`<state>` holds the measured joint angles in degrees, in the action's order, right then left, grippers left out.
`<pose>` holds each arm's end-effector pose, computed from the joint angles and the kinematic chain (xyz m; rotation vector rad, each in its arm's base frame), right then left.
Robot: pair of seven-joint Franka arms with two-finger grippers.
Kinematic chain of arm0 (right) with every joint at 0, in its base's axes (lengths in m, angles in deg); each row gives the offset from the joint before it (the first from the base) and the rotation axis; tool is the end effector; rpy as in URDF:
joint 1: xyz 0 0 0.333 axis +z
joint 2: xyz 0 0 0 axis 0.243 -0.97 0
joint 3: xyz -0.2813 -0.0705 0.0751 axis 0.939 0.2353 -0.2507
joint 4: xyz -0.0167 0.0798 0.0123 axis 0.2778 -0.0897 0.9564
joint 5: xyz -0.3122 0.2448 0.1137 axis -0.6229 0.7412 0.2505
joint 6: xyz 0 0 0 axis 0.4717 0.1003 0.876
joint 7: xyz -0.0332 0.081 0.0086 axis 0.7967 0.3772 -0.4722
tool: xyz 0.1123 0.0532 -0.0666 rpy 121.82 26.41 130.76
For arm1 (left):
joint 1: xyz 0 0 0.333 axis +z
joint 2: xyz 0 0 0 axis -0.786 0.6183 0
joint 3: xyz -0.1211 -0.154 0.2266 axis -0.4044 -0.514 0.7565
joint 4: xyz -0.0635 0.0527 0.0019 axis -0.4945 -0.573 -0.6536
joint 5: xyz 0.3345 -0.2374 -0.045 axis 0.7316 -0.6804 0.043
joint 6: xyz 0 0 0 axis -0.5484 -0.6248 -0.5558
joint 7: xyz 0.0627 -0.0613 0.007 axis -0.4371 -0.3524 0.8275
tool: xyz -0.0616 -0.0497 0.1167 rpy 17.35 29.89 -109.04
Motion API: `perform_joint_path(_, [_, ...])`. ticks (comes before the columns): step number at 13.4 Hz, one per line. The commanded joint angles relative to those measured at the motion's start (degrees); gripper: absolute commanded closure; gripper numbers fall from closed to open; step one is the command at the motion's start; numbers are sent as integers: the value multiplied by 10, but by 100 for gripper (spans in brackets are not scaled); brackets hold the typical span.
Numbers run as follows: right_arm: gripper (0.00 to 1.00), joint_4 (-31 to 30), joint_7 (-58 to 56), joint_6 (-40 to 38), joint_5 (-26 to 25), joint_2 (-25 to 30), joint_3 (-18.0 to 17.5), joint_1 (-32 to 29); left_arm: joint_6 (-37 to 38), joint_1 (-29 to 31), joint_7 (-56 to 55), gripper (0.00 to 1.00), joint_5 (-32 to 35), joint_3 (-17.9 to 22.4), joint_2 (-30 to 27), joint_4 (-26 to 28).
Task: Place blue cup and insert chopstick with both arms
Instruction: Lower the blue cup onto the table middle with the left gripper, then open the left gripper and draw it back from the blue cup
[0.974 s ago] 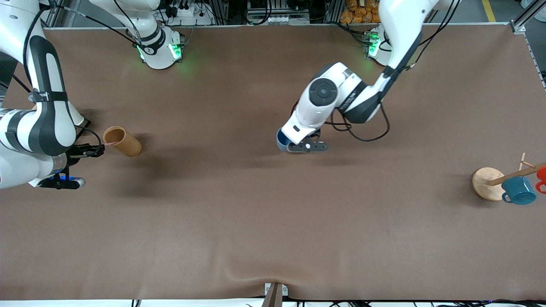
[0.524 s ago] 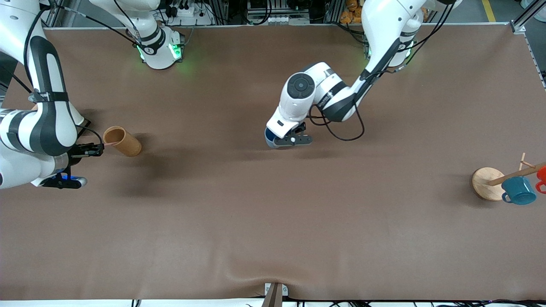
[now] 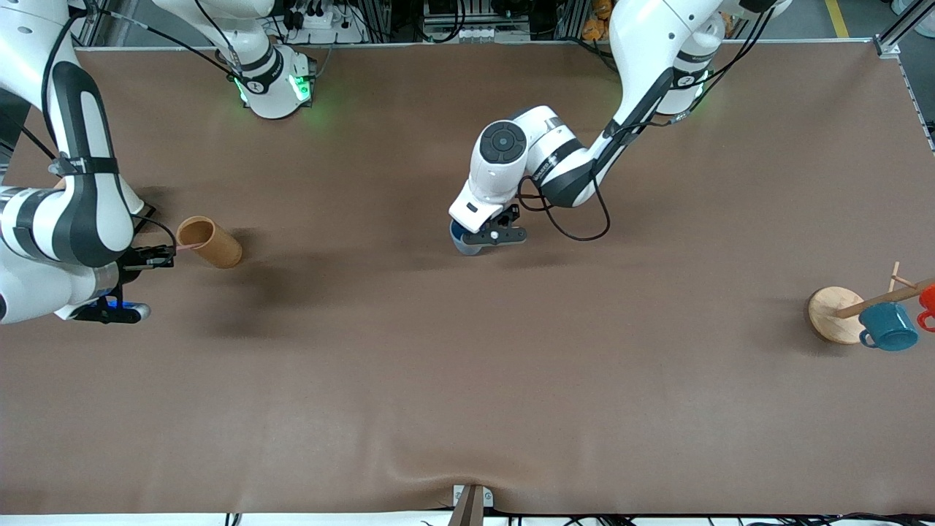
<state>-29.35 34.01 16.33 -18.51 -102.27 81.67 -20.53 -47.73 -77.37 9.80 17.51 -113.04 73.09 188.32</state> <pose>0.6019 -0.0795 0.2809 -3.0210 0.1021 0.8447 0.4360 -0.5038 0.2013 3.0370 0.1824 -0.0725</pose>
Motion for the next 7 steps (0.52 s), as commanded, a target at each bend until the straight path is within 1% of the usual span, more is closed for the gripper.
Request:
perform_joint_path(1, [88, -2, 9, -8, 9, 8, -4, -3, 22, 4, -30, 0, 17, 4, -38, -7])
perform_joint_path(3, [92, -1, 9, -8, 9, 9, -4, -3, 75, 18, -32, 0, 8, 5, -88, -13])
perform_joint_path(5, [95, 2, 9, -13, 9, 9, -4, -3, 125, 58, -22, 0, 7, 1, -135, -25])
perform_joint_path(7, [97, 4, 9, -18, 9, 14, -4, 0, 165, 83, -21, 0, 6, 1, -162, -48])
